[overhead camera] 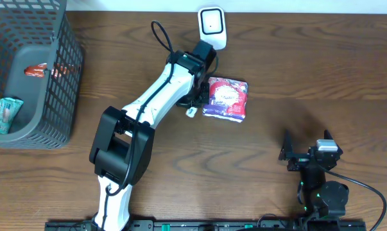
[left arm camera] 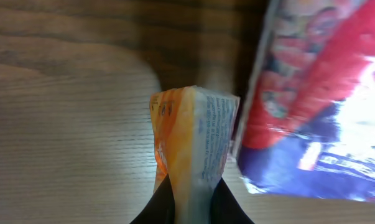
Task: Scan the item barcode
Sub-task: 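Carry the orange box toward the scanner beside the pack, then lower the orange box onto the table left of the pack and release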
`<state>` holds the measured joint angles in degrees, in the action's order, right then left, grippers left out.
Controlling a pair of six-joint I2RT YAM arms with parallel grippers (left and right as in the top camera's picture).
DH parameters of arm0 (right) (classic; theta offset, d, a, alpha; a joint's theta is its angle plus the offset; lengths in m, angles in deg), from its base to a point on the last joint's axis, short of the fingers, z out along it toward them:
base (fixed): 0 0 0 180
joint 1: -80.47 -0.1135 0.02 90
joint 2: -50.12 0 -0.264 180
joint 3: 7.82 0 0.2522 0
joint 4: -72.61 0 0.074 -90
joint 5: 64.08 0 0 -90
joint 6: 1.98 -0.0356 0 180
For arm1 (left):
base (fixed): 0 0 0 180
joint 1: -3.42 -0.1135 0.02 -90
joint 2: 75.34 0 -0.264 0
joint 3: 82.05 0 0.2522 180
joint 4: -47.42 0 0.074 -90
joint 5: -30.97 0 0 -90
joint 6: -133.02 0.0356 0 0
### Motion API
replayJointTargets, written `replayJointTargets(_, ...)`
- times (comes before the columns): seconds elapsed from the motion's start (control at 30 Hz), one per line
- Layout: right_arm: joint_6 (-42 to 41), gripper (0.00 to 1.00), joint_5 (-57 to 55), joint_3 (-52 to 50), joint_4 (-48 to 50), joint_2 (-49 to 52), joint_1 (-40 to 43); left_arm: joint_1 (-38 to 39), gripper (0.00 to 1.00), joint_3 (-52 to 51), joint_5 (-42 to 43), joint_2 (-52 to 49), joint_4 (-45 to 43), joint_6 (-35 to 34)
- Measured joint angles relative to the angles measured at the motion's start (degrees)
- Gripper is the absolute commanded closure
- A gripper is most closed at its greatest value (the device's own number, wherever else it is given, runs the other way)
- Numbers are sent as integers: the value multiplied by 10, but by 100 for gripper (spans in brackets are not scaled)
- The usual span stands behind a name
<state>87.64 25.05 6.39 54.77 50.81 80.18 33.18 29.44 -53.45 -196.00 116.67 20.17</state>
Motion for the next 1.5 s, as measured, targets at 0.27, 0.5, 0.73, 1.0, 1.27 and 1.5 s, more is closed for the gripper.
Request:
replayJointTargets(0.27,0,1,0,0,0,0,0,3,93,-2,34,0,-3,-4)
replayJointTargets(0.5,0,1,0,0,0,0,0,12,93,-2,90,0,-3,-8)
replayJointTargets(0.73,0,1,0,0,0,0,0,12,92,-2,107,0,-3,-9)
replayJointTargets(1.0,0,1,0,0,0,0,0,10,93,-2,106,0,-4,-9)
replayJointTargets(1.27,0,1,0,0,0,0,0,-6,93,-2,72,0,-7,-7)
replayJointTargets(1.5,0,1,0,0,0,0,0,-32,92,-2,31,0,-32,4)
